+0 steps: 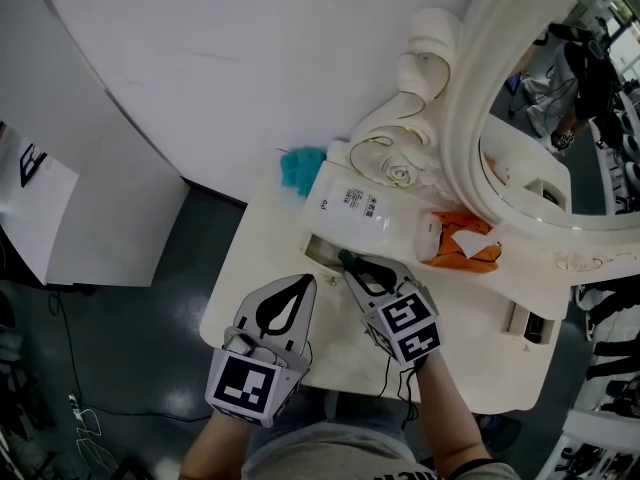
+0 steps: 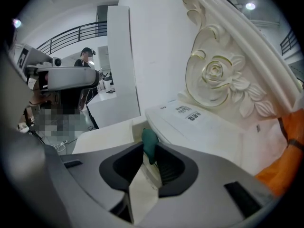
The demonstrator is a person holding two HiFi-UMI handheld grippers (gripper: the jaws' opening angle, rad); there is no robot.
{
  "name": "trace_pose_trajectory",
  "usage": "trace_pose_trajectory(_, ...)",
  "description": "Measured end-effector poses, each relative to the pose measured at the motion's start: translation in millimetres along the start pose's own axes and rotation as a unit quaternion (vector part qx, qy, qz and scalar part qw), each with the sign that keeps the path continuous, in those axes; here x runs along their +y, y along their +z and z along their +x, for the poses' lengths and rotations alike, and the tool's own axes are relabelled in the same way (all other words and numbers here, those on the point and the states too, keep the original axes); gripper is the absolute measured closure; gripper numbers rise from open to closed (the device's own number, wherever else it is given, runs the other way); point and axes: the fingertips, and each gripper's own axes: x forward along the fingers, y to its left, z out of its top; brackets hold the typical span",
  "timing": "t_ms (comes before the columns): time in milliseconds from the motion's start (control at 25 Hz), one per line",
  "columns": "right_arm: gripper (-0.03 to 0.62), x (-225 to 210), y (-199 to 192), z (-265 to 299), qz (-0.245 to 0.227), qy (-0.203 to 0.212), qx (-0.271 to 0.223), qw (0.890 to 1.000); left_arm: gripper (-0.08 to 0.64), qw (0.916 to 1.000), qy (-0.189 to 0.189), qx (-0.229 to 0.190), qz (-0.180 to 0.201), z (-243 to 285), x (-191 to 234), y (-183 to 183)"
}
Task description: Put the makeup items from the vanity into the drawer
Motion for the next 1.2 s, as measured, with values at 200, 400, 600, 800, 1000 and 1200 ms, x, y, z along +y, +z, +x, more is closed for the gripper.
trace_pose_trajectory(200,0.454,2.1,0.6,-1.2,0.0,0.005,-0.002,1.0,0.523,0.9999,-0.001,-0.008,0.006,-0.2,-0.3,1.0)
trace_pose_trajectory(400,0.433,3.5,1.8,-3.6,0.0,0.005,-0.006,1.0,0.523,1.0,-0.001,-0.005,0.006,-2.4,-2.1,-0.7)
trace_pose_trajectory(600,0.43,5.1,4.5,-6.1,-0.002,0.006,-0.011,1.0,0.523,1.0,0.0,-0.007,0.007,-4.7,-3.0,0.9)
trace_pose_trajectory(800,0.43,7.4,7.0,-10.5,-0.005,0.006,-0.015,1.0,0.523,1.0,0.001,0.003,-0.003,-8.3,-5.9,0.8)
trace_pose_trajectory(1000,0.506,7.9,12.0,-20.9,-0.001,0.0,-0.032,0.999,0.523,0.9997,0.002,-0.018,0.015,-8.2,-7.7,4.4)
trace_pose_trajectory(1200,0.581,8.2,17.9,-36.9,0.021,0.0,-0.061,0.998,0.523,0.9992,-0.01,-0.033,0.019,-5.1,-18.8,10.0)
